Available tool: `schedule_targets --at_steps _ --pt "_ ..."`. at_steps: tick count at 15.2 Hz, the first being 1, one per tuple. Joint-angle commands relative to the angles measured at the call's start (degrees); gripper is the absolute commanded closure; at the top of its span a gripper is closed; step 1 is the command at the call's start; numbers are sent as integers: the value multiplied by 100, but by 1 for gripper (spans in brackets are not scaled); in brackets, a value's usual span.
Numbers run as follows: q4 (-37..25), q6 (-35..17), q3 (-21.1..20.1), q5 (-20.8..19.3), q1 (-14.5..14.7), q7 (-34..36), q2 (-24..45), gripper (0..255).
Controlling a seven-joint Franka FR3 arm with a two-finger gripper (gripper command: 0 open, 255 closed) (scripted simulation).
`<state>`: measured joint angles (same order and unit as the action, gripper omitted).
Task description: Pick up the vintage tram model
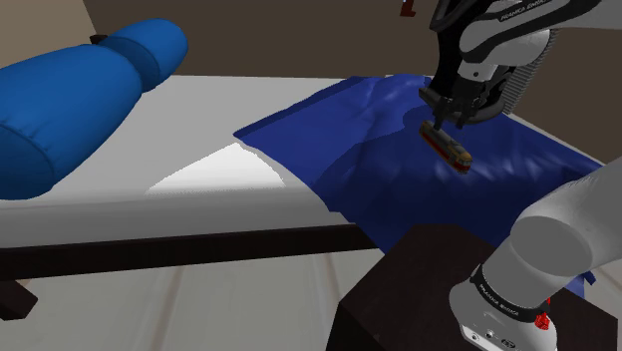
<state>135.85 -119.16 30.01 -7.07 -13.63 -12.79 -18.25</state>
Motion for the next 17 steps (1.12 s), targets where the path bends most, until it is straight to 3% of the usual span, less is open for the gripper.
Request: schedule_targets --at_steps 1,7,8,17 --pt "74 -174 54 34 3 -46 99 0" --pt "286 -559 127 95 24 -118 286 0" --pt "283 -559 133 95 21 -126 289 255" --pt "286 -559 127 96 24 -118 287 255"
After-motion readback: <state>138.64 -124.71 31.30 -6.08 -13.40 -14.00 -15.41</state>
